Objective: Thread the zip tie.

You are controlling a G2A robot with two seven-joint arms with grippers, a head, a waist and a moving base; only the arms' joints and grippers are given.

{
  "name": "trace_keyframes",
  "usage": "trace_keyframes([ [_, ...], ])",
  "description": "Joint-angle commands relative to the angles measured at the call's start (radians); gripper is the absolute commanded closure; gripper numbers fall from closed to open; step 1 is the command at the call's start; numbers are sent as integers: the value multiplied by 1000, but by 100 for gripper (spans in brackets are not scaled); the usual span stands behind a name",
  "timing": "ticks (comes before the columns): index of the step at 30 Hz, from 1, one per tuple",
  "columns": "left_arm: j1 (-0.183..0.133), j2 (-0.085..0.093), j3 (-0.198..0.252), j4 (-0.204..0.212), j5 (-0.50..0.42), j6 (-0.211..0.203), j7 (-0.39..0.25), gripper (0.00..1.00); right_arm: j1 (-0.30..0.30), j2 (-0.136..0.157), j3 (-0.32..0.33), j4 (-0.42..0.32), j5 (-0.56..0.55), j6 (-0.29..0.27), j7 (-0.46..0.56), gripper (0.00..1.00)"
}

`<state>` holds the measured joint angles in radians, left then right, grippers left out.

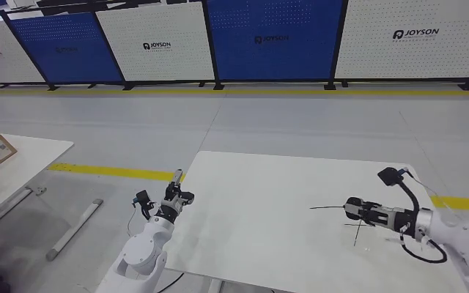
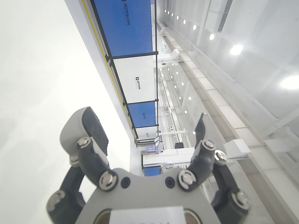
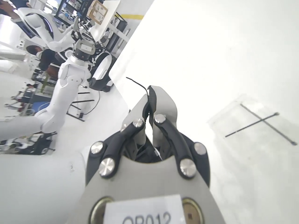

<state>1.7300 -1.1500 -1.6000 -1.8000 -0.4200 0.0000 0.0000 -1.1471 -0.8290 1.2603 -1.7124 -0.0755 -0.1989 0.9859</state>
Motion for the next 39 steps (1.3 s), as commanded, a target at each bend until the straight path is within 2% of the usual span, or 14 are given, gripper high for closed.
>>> trace_keyframes([
  [1, 0, 0, 0, 0, 0, 0, 0, 0, -12, -6, -36, -9, -117, 14, -86, 100],
  [16, 0, 0, 0, 0, 0, 0, 0, 0, -15, -9, -48, 0, -125, 12, -106, 100],
  [18, 0, 0, 0, 0, 0, 0, 0, 0, 1, -13, -55, 13, -125, -23, -121, 100],
  [22, 0, 0, 0, 0, 0, 0, 0, 0, 34, -20, -64, 47, -129, -141, -158, 100],
  [26, 0, 0, 0, 0, 0, 0, 0, 0, 63, -23, -86, 4, -157, -141, -164, 100],
  [28, 0, 0, 0, 0, 0, 0, 0, 0, 78, -21, -113, -36, -215, -141, -162, 100],
  [30, 0, 0, 0, 0, 0, 0, 0, 0, 95, -19, -141, -23, -230, -141, -172, 100],
  [31, 0, 0, 0, 0, 0, 0, 0, 0, 103, -20, -152, -13, -200, -141, -166, 100],
  [39, 0, 0, 0, 0, 0, 0, 0, 0, 103, -20, -152, -13, -200, -141, -166, 100],
])
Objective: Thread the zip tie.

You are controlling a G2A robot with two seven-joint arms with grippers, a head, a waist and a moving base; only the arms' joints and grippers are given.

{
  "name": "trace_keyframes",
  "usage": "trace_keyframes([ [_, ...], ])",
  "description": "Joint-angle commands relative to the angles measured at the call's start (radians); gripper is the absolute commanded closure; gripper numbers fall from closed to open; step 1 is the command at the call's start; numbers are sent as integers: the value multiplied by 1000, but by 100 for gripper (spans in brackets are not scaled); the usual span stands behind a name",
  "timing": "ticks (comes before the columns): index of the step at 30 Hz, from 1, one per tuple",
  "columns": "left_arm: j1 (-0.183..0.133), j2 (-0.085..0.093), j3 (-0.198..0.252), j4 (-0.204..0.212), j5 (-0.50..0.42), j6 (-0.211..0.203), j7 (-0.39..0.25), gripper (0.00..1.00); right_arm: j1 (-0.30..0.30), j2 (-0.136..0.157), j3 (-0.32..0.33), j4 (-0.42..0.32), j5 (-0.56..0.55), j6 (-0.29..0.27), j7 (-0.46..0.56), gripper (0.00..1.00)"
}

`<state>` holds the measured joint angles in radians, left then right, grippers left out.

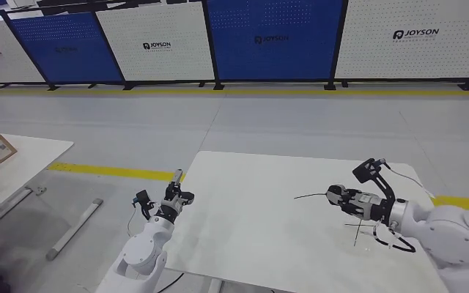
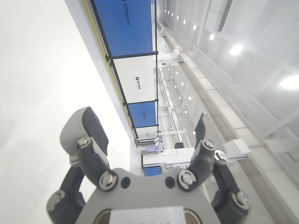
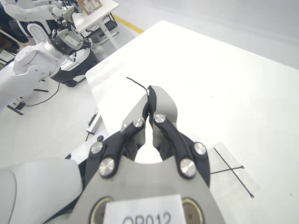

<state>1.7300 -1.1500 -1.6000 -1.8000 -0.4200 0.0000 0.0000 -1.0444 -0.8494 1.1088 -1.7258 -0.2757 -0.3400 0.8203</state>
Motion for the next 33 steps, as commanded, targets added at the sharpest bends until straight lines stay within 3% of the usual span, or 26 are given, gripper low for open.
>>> trace_keyframes([
  [1, 0, 0, 0, 0, 0, 0, 0, 0, 0, 0, 0, 0, 0, 0, 0, 100],
  [6, 0, 0, 0, 0, 0, 0, 0, 0, -1, 0, 0, 0, -2, 1, -5, 100],
  [10, 0, 0, 0, 0, 0, 0, 0, 0, 18, -4, -23, -34, -99, 0, -53, 100],
  [17, 0, 0, 0, 0, 0, 0, 0, 0, 114, -1, -163, -94, -269, 0, -99, 100],
  [20, 0, 0, 0, 0, 0, 0, 0, 0, 185, 3, -230, -59, -218, 0, -114, 100],
  [23, 0, 0, 0, 0, 0, 0, 0, 0, 259, 1, -280, 9, -51, 0, -98, 100],
  [33, 0, 0, 0, 0, 0, 0, 0, 0, 259, 1, -280, 9, -51, 0, -98, 100],
])
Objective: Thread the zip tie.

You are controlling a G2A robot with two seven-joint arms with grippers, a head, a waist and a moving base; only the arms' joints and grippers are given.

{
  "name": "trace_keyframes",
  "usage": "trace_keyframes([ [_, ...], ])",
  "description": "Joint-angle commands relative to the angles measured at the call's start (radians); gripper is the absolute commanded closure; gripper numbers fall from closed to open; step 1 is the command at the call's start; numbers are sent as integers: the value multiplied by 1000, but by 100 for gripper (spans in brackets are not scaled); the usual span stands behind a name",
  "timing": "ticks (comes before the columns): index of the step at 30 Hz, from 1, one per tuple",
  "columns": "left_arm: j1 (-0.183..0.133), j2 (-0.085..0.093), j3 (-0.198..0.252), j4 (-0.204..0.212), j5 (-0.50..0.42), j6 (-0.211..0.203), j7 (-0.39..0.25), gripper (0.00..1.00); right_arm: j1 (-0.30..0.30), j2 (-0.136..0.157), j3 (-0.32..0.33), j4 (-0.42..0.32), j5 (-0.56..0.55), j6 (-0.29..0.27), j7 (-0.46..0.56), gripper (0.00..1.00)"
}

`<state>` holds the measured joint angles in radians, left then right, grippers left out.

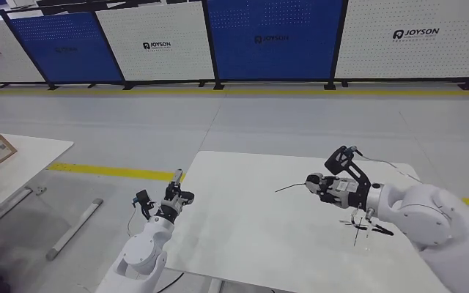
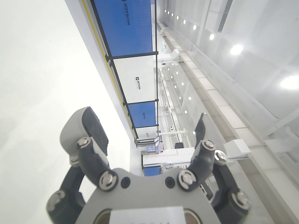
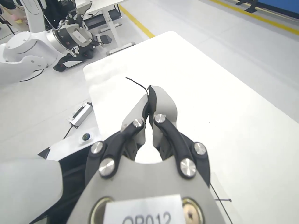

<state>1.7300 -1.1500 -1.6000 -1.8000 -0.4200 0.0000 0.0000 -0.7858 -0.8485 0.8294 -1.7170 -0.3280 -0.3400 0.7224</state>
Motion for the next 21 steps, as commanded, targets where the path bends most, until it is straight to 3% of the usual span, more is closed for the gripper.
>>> trace_keyframes([
  [1, 0, 0, 0, 0, 0, 0, 0, 0, 0, 0, 0, 0, 1, 0, 0, 100],
  [5, 0, 0, 0, 0, 0, 0, 0, 0, -14, -3, -11, -13, -67, 0, -32, 100],
  [10, 0, 0, 0, 0, 0, 0, 0, 0, -2, -6, -72, -6, -134, 0, -59, 100],
  [17, 0, 0, 0, 0, 0, 0, 0, 0, 31, 6, -159, 49, -119, 0, -141, 100],
  [21, 0, 0, 0, 0, 0, 0, 0, 0, 68, -1, -217, 109, -22, 0, -179, 100],
])
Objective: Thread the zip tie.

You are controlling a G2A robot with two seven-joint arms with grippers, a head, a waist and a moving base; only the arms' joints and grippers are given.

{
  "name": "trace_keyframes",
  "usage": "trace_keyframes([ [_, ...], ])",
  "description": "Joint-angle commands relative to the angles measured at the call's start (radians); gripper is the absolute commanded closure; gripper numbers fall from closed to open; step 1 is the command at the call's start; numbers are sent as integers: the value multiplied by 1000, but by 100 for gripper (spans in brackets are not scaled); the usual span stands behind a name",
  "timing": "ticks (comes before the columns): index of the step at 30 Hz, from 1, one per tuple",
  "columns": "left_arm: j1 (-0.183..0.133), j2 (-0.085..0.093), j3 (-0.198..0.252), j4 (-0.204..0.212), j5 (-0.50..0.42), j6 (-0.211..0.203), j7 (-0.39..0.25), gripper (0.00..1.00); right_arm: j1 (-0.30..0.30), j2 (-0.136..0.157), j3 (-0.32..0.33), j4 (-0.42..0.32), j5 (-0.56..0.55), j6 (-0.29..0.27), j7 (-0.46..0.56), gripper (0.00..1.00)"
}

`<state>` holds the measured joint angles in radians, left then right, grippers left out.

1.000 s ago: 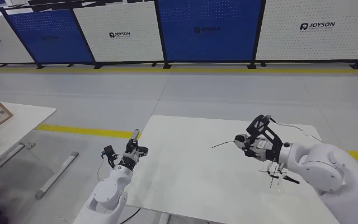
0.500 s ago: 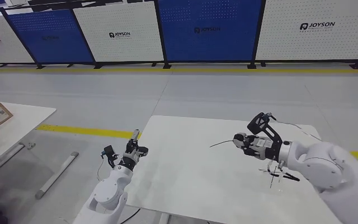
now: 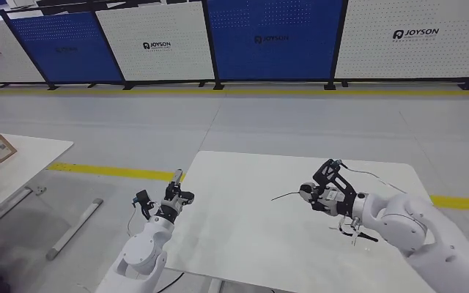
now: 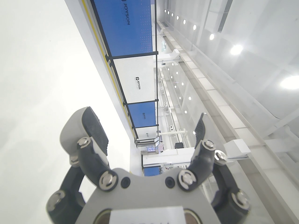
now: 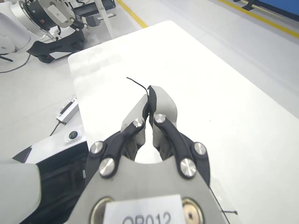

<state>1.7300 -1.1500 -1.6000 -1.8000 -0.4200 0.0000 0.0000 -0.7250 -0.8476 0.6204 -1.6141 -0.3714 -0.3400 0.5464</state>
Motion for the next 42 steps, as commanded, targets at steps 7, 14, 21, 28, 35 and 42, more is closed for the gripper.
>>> trace_keyframes([
  [7, 0, 0, 0, 0, 0, 0, 0, 0, 8, -2, -9, 6, 21, 0, -3, 100],
  [14, 11, 14, -30, -62, 43, 137, -167, 0, 8, -2, -9, 6, 21, 0, -3, 100],
  [21, 25, 39, -33, -94, -59, 340, -519, 0, 8, -2, -9, 6, 21, 0, -3, 100],
  [28, 20, 48, -31, -81, -78, 340, -554, 0, 8, -2, -9, 6, 21, 0, -3, 100],
  [35, 14, 45, -9, -61, -101, 340, -515, 0, -3, -4, -7, -4, -18, 3, -15, 100],
  [42, -9, 61, 45, -43, -228, 340, -568, 0, 10, -38, -54, -5, -259, 31, -29, 100],
])
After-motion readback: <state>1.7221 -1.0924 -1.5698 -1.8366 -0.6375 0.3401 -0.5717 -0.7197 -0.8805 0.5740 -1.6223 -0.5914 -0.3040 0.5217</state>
